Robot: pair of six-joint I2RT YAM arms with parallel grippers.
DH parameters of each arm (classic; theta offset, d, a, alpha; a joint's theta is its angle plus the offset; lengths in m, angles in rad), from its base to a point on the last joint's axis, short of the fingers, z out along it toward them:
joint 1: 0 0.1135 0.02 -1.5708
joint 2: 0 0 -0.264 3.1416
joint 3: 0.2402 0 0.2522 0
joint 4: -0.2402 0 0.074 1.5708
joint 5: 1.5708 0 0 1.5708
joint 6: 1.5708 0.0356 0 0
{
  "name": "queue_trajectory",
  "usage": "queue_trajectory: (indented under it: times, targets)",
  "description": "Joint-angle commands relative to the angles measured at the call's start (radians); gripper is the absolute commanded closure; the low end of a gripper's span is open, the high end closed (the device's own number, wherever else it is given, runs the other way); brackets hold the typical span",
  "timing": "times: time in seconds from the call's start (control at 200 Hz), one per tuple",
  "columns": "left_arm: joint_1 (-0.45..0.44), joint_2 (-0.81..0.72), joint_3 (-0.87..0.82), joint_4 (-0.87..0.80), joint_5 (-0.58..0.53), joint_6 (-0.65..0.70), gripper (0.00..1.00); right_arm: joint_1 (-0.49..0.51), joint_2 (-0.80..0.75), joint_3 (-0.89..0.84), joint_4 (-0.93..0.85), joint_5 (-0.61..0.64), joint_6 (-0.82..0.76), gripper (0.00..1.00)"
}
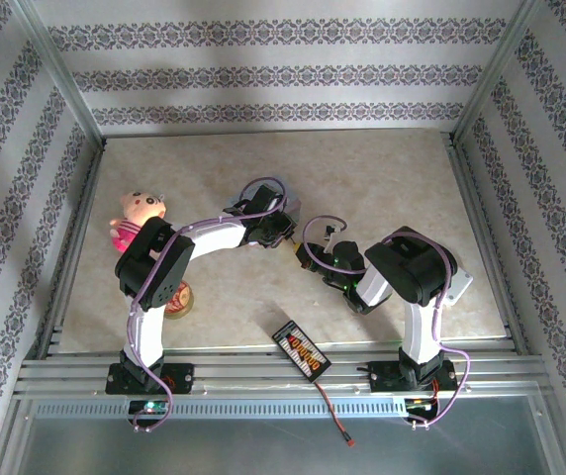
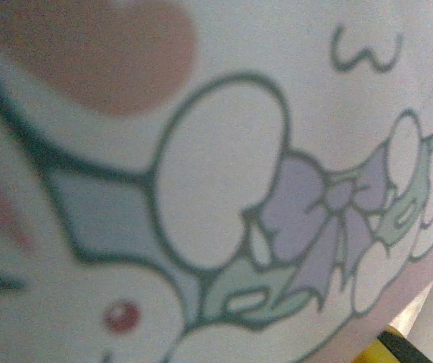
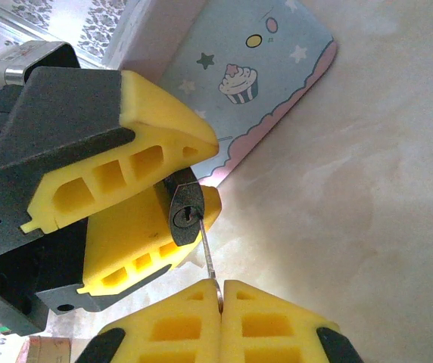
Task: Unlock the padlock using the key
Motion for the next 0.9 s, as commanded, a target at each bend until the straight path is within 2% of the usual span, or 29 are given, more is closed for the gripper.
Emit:
queue_trajectory:
  times: [0.0, 0.894]
  targets:
    - [-0.007, 0.041, -0.019, -0.021, 0.157, -0.067, 0.82, -0.009, -0.028, 0.01, 0.045, -0.017, -0.002, 1.0]
    - [-0.006, 0.044, -0.024, 0.007, 0.155, -0.083, 0.82, 0.006, -0.026, -0.015, 0.059, -0.02, -0.002, 1.0]
